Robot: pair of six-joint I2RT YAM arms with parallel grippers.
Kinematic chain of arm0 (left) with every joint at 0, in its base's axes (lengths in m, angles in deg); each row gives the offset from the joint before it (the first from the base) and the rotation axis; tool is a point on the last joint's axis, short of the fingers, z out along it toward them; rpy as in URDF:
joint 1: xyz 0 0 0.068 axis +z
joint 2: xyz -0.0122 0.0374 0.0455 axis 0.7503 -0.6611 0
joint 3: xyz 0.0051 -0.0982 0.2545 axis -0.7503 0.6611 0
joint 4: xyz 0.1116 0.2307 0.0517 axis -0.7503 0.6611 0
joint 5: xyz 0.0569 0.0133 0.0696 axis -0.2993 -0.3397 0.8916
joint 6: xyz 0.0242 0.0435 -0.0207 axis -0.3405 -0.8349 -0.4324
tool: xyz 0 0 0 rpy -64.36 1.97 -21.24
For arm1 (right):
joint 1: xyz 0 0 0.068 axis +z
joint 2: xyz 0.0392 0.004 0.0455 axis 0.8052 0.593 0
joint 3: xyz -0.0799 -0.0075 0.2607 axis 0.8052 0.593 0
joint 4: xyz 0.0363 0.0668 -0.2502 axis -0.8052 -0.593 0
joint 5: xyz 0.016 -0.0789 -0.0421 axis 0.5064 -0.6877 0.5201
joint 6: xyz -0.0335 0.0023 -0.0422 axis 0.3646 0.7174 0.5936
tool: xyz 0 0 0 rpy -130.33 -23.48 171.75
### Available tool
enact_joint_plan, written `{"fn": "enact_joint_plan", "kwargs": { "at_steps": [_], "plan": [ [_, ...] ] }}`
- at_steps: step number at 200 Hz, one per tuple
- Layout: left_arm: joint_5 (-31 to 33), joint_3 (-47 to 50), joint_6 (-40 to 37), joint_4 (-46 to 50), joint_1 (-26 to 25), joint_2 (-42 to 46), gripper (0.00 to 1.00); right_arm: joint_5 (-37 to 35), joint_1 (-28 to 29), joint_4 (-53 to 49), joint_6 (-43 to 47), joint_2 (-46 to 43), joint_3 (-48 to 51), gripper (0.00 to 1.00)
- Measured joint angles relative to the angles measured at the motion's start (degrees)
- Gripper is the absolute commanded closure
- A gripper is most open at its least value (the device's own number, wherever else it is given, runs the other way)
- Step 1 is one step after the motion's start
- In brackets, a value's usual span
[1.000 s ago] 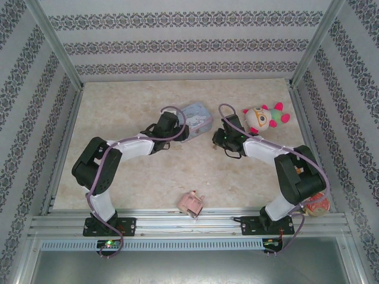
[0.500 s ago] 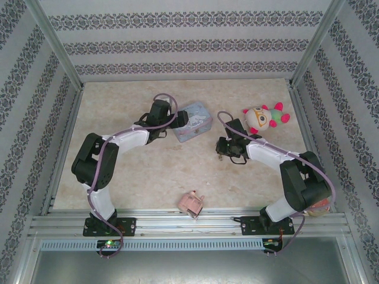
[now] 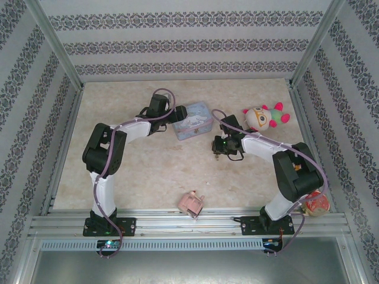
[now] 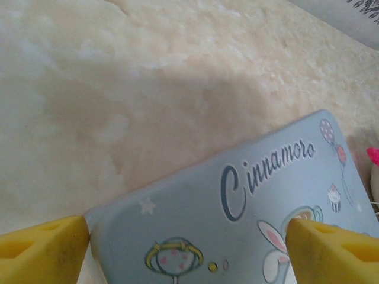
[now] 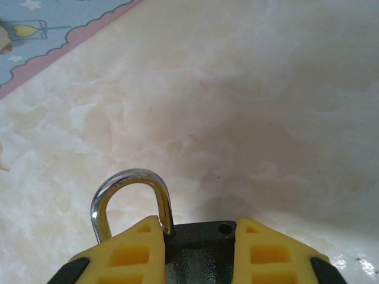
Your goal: Unlock the padlock with the key
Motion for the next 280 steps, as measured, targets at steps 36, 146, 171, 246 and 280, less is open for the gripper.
{"fn": "enact_joint_plan", "kwargs": {
  "at_steps": [36, 146, 171, 246, 280],
  "plan": [
    [-4.48, -5.29, 2.25, -1.38, 0.66, -4.5, 0.15, 0.76, 0.79, -1.18, 1.01, 1.81, -1.46, 1.0],
    [-3.48, -1.6, 4.24, -3.91, 0.7, -1.86, 0.01, 0.83, 3.69, -7.28, 0.81, 5.4, -6.49, 0.97],
    [-0.52, 3.06, 3.43, -4.13, 0.81, 3.96, 0.01, 0.02, 4.42, -8.61, 0.57, 6.47, -7.23, 0.86],
    [3.69, 17.03, 3.21, -7.19, 5.22, 19.56, 0.01, -1.49, 5.64, -10.54, -0.98, 8.26, -9.01, 0.56],
    [5.38, 21.73, 2.58, -6.78, 6.99, 26.69, 0.01, -1.77, 6.03, -12.0, -1.75, 6.82, -8.98, 0.46]
  ]
}}
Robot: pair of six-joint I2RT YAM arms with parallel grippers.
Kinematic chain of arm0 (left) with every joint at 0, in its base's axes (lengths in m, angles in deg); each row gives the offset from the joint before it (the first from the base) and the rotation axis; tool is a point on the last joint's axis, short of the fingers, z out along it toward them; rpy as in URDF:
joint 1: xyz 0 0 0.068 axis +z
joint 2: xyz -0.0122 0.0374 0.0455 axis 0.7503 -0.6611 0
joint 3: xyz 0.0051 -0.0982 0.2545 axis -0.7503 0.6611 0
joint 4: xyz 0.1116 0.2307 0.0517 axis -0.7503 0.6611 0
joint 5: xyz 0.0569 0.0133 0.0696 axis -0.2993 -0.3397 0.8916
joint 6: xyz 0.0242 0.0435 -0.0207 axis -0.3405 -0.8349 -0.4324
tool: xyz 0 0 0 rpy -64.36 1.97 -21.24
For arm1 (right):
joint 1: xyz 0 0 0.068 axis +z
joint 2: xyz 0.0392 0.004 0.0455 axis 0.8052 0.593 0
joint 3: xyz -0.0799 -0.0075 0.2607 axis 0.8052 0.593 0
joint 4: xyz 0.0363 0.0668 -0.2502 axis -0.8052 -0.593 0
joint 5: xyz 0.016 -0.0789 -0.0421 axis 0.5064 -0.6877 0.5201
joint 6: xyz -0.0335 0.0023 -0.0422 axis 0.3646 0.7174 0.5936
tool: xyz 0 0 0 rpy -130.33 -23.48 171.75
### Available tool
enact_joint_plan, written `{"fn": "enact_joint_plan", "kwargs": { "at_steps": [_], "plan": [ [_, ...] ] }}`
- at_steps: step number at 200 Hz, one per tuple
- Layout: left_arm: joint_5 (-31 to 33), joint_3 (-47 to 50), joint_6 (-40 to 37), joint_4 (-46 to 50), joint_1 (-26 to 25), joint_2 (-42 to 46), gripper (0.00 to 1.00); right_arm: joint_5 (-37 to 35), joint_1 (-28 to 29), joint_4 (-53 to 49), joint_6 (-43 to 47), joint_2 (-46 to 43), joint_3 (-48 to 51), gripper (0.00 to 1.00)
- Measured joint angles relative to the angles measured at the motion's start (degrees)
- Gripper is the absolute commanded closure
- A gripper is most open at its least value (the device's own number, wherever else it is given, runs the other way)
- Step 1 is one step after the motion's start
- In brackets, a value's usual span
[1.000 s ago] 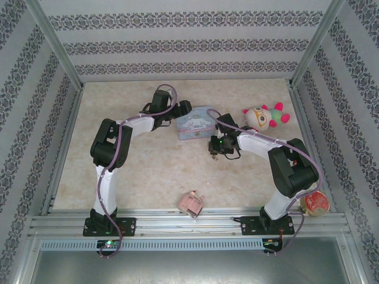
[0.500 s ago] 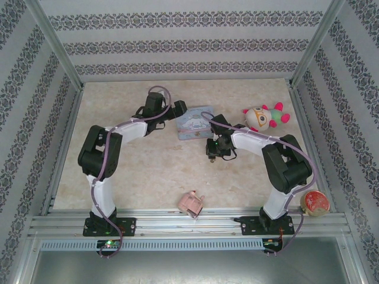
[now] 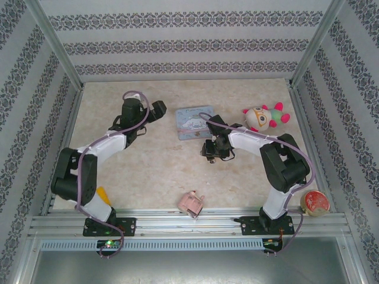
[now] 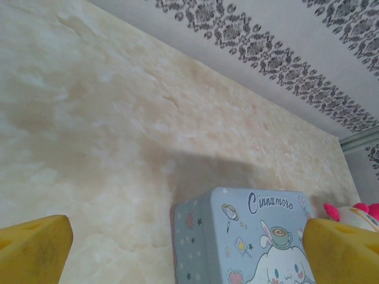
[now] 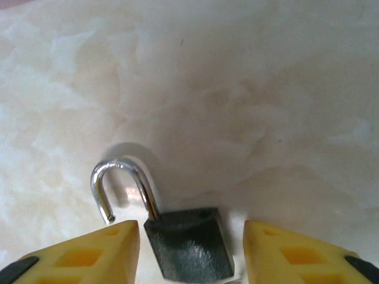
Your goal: Unlock the padlock with the key
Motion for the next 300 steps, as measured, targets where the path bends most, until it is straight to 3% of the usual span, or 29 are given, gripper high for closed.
{"fn": "enact_joint_plan", "kwargs": {
  "at_steps": [49, 54, 58, 62, 111, 154, 207, 251, 300],
  "plan": [
    [5.66, 5.79, -3.1, 2.51, 1.99, 14.25, 0.01, -1.7, -0.02, -1.4, -0.13, -11.85, 0.17, 0.37],
    [6.51, 6.32, -3.72, 2.71, 2.08, 15.63, 0.01, -1.99, -0.02, -1.44, -0.09, -13.2, 0.24, 0.26],
    [7.21, 6.8, -4.44, 2.93, 2.08, 16.94, 0.01, -2.34, -0.07, -1.44, 0.04, -14.53, 0.37, 0.05],
    [7.85, 7.21, -4.87, 3.08, 2.1, 17.97, 0.01, -2.56, -0.07, -1.44, -0.2, -15.63, 0.48, 0.02],
    [15.82, 16.68, -10.97, 2.73, 2.23, 30.29, 0.01, -6.58, -3.76, -0.9, 1.46, -29.09, 5.09, 0.02],
    [20.74, 27.47, -15.15, -2.38, 2.23, 33.99, 0.01, -14.73, -6.1, 3.23, 5.6, -38.91, 10.78, 0.02],
    [25.03, 35.3, -20.96, -10.45, 2.89, 31.82, 0.01, -23.17, -10.64, 10.27, 10.32, -48.76, 18.51, 0.02],
    [24.3, 36.74, -25.66, -16.92, 7.54, 27.02, 0.01, -27.61, -16.35, 17.57, 12.33, -51.32, 26.08, 0.02],
    [22.14, 37.46, -32.46, -24.41, 9.05, 18.03, 0.01, -29.86, -17.79, 35.32, 18.51, -54.01, 39.47, 0.02]
  ]
}}
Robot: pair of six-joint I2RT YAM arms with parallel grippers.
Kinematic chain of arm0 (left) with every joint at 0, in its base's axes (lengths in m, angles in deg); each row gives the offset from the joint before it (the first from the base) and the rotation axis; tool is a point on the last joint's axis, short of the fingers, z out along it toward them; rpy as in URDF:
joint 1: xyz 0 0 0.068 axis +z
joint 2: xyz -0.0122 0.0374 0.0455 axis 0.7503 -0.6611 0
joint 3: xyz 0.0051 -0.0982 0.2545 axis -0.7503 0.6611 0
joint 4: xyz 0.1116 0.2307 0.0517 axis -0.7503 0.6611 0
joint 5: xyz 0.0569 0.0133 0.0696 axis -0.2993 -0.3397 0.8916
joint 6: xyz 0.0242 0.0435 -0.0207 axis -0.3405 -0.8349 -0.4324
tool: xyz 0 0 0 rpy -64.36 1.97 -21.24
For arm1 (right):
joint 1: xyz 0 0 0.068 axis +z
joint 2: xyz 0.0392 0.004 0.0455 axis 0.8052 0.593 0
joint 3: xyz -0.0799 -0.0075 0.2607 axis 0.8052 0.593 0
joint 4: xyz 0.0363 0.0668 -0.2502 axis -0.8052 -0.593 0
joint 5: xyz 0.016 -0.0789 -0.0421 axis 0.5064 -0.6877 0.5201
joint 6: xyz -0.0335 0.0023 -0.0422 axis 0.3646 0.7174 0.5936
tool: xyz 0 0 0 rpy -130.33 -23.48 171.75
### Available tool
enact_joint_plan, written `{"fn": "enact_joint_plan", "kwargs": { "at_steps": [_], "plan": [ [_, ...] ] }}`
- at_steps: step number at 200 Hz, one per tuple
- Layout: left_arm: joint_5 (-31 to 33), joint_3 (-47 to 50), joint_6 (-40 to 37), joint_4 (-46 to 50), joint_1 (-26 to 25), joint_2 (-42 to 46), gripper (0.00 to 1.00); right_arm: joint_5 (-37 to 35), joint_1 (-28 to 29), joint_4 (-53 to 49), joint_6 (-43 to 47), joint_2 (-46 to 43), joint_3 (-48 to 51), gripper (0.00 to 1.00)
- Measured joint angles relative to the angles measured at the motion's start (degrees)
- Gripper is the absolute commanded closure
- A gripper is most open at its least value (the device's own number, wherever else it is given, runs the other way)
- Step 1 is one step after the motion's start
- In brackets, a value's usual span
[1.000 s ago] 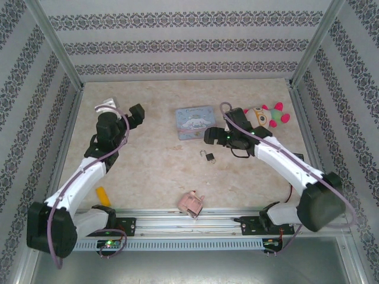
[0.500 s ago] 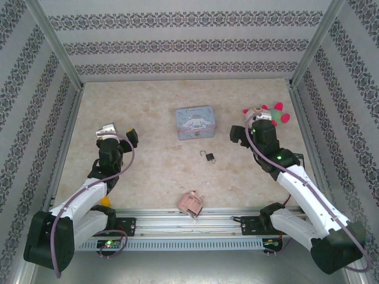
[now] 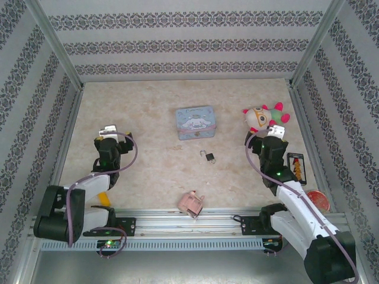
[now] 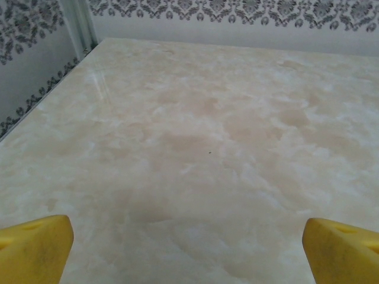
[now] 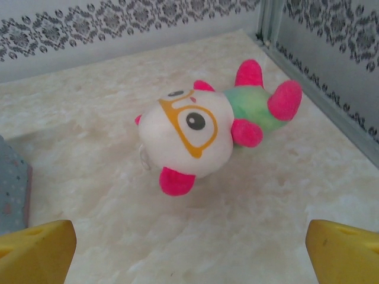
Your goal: Unlock the padlock with the key
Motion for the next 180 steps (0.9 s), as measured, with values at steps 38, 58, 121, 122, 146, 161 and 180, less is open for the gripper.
{"fn": "enact_joint_plan", "kwargs": {
  "at_steps": [38, 58, 121, 122, 146, 161, 180],
  "plan": [
    [-5.03, 2.78, -4.35, -12.2, 0.15, -8.87, 0.01, -0.07, -0.07, 11.19, 6.67, 1.07, 6.6, 0.02],
    [-7.52, 2.97, -5.86, -18.99, 0.39, -14.62, 0.01, 0.04, -0.74, 15.41, 9.18, 2.47, 7.87, 0.02],
    [-16.48, 2.34, -8.31, -24.9, 2.14, -20.24, 0.01, 2.6, -3.8, 25.35, 12.74, 3.5, 12.55, 0.02],
    [-16.96, 2.1, -8.33, -24.59, 2.27, -20.13, 0.01, 2.69, -3.8, 25.49, 12.74, 3.5, 12.59, 0.02],
    [-23.76, -2.82, -7.85, -21.27, 6.23, -19.87, 0.01, 4.28, -4.55, 29.22, 13.05, 3.32, 14.82, 0.02],
    [-25.18, -3.93, -7.19, -20.7, 7.93, -19.87, 0.01, 5.09, -5.16, 31.1, 13.2, 3.37, 16.15, 0.02],
    [-24.85, -4.0, -6.34, -19.19, 8.17, -19.87, 0.01, 6.14, -5.68, 33.14, 13.4, 4.5, 17.07, 0.02]
  ]
}}
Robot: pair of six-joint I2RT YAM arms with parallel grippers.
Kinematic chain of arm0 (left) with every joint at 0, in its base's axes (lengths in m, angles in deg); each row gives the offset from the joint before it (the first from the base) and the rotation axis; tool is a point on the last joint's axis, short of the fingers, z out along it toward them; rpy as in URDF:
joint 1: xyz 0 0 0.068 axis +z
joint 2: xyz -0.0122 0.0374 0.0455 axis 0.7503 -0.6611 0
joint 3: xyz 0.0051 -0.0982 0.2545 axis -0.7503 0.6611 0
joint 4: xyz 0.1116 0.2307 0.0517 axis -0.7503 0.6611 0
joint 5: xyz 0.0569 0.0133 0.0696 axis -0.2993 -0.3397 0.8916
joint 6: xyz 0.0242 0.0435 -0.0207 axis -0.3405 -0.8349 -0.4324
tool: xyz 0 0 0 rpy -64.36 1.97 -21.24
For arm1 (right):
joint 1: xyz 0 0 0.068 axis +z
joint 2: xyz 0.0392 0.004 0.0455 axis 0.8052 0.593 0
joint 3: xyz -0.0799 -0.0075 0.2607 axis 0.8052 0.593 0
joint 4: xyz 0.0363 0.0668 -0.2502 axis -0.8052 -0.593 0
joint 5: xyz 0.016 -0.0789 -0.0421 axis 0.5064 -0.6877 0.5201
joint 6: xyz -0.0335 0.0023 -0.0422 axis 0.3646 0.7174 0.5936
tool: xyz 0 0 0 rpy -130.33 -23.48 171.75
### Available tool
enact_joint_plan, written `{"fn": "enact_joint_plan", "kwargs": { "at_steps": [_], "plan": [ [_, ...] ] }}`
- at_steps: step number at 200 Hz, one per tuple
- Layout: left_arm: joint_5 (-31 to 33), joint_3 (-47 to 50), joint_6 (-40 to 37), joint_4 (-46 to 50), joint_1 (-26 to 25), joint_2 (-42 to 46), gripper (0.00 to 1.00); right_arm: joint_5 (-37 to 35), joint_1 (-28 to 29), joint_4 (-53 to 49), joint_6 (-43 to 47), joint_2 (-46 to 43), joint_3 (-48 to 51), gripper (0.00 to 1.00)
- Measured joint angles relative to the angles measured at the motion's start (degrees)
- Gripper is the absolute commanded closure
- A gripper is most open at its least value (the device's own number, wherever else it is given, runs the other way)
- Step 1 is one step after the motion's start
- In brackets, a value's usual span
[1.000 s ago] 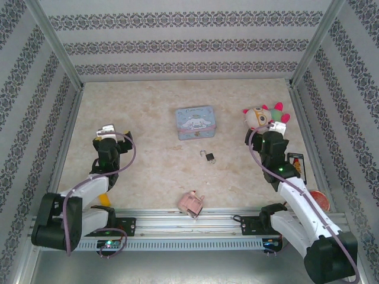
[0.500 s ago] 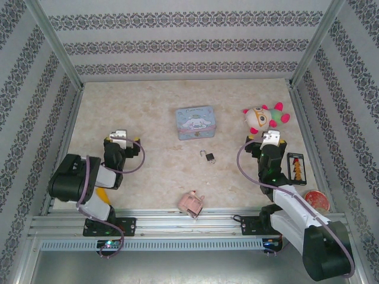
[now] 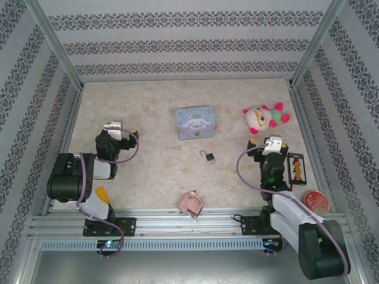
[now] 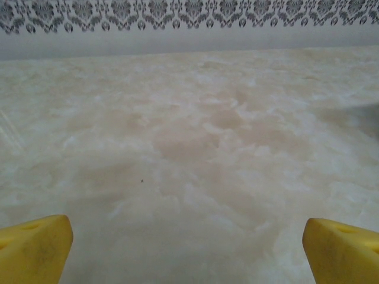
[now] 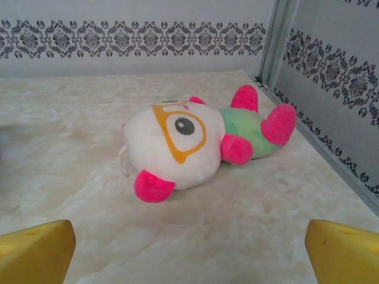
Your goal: Unlock the padlock with the key
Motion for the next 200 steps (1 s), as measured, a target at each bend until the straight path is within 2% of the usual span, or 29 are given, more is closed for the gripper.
{"fn": "enact_joint_plan", "kwargs": {
  "at_steps": [65, 120, 153, 180, 200],
  "plan": [
    [0.92, 0.0, 1.09, 1.84, -0.02, 0.0, 0.01, 4.2, -1.29, 9.44, 1.25, 12.7, -0.42, 0.02],
    [1.31, 0.0, 1.11, 1.84, -0.02, 0.0, 0.01, 6.32, -2.58, 18.03, 1.62, 24.06, -4.55, 0.02],
    [1.31, 0.02, 1.18, 1.84, -0.02, 0.0, 0.01, 7.41, -2.6, 25.46, 1.22, 35.76, -6.23, 0.02],
    [1.25, 0.02, 1.22, 1.84, -0.02, 0.0, 0.01, 9.2, -4.26, 23.17, 0.5, 36.48, -8.44, 0.02],
    [1.22, 0.02, 1.22, 1.86, -0.02, 0.0, 0.01, 14.25, -6.08, 19.56, 0.42, 36.48, -13.2, 0.02]
  ]
}}
